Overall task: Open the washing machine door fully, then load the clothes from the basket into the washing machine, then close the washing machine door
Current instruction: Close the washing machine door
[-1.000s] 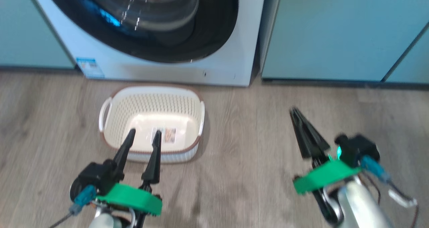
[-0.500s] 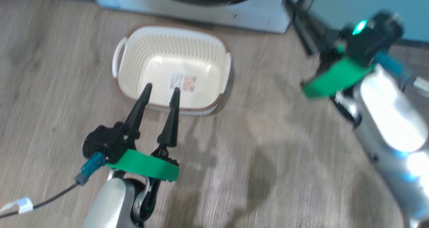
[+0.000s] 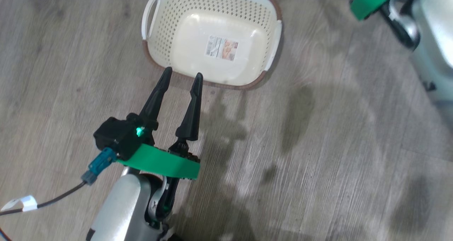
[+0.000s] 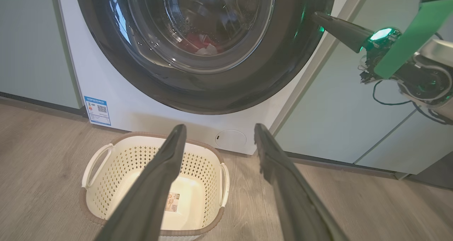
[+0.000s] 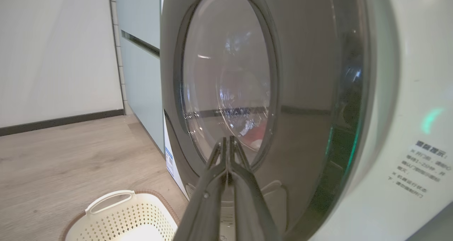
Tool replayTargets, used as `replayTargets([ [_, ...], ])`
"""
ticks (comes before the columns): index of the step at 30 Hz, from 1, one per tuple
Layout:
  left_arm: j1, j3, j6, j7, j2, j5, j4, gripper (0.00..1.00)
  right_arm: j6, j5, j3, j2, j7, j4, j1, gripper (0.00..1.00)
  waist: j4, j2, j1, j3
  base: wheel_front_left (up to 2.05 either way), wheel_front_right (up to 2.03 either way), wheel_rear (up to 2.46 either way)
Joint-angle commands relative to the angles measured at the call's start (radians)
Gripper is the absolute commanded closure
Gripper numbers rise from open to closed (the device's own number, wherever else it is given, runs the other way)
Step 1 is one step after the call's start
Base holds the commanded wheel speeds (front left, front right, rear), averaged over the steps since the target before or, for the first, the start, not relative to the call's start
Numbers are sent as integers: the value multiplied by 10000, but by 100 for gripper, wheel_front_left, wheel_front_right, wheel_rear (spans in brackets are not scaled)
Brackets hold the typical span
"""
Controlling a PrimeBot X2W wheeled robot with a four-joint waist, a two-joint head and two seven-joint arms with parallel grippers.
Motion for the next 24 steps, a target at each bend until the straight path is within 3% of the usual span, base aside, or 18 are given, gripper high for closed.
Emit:
replayTargets([
  [1,-164,243,81,-97,76,-86,-376,0,-2,-10,58,42,72,56,-337,100,179,0,-1,224,0,0,0],
  [10,-424,93,174,-97,76,-246,-418,0,-2,-267,-168,243,68,2390,-1948,100,349,0,-1,602,0,0,0],
  [24,-650,-107,260,-97,76,-479,-491,0,-2,-1130,-1071,785,11,4981,-3911,100,616,0,-1,1008,0,0,0],
])
